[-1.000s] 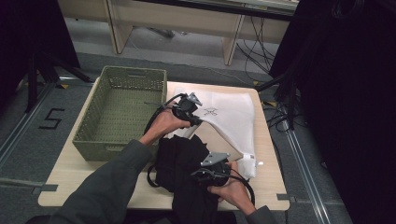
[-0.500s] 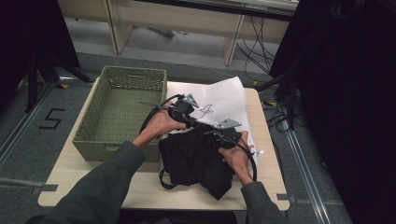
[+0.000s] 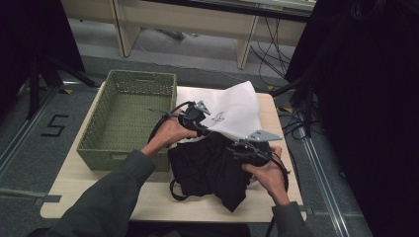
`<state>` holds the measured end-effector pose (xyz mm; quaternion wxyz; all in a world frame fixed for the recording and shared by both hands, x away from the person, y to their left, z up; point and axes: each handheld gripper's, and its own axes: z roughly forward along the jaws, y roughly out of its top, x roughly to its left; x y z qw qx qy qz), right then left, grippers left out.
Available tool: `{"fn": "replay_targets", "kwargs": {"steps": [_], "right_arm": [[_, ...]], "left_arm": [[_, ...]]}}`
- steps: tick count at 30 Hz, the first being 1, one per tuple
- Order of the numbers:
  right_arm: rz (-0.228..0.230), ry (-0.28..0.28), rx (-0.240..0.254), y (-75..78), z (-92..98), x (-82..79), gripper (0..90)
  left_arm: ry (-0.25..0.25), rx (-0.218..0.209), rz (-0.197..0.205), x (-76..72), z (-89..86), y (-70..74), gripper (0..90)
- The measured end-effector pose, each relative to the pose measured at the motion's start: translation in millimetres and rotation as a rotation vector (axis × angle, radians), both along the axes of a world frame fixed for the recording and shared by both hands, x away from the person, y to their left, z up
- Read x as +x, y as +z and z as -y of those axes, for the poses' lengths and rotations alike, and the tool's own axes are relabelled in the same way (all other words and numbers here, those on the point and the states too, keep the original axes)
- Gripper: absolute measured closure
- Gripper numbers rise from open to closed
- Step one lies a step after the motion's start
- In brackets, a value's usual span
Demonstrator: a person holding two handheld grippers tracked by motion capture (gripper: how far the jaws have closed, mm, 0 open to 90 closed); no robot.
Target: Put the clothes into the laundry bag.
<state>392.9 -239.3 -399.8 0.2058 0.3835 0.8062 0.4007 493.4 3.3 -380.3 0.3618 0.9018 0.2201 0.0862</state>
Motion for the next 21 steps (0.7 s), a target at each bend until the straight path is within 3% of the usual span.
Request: {"fn": "replay_targets", "kwargs": {"steps": [5, 6, 7, 10, 11, 12, 13, 14, 15, 16, 19, 20, 21], "right_arm": [[-0.085, 0.058, -0.022, -17.0, 12.7, -37.5, 36.4], [-0.109, 0.08, -0.016, -22.2, 13.8, -42.3, 36.2], [-0.166, 0.076, 0.027, -26.3, 13.2, -48.8, 35.6], [-0.213, 0.085, 0.002, -40.9, 13.8, -54.9, 32.2], [-0.201, 0.079, 0.006, -48.6, 9.7, -55.9, 29.8], [-0.217, 0.097, -0.047, -51.6, 8.6, -56.0, 27.9], [-0.223, 0.107, -0.068, -55.6, 6.4, -54.5, 28.2], [-0.222, 0.098, -0.059, -61.9, 2.8, -51.3, 28.2], [-0.247, 0.094, -0.082, -67.0, -1.0, -48.1, 30.9], [-0.259, 0.092, -0.116, -72.4, -4.7, -43.3, 40.5], [-0.238, 0.117, -0.187, -77.7, -13.0, -29.7, 70.5], [-0.205, 0.125, -0.166, -79.0, -15.8, -25.9, 77.5], [-0.189, 0.139, -0.177, -76.5, -16.8, -21.9, 79.5]], "left_arm": [[0.003, -0.002, 0.003, -0.5, 0.9, -0.7, 85.6], [-0.003, 0.0, 0.006, -0.3, 1.0, -0.8, 85.6], [-0.004, 0.002, 0.008, -0.7, 1.1, -1.1, 85.5], [-0.003, 0.005, 0.005, -1.0, 1.2, -1.7, 85.5], [-0.002, 0.003, 0.005, -1.1, 1.4, -1.8, 85.5], [0.0, -0.003, 0.007, -1.3, 1.8, -2.3, 85.5], [0.001, 0.003, 0.002, -1.5, 2.0, -2.2, 85.4], [-0.005, 0.006, 0.001, -0.9, 2.6, -2.5, 85.3], [-0.007, 0.006, -0.001, -0.7, 3.8, -3.2, 85.3], [0.0, 0.008, -0.002, -1.5, 5.1, -3.9, 85.4], [-0.014, 0.012, 0.002, -4.1, 7.6, -5.2, 85.5], [-0.023, 0.019, 0.0, -4.6, 7.8, -5.3, 85.5], [-0.024, 0.021, -0.003, -5.2, 8.3, -5.6, 85.5]]}}
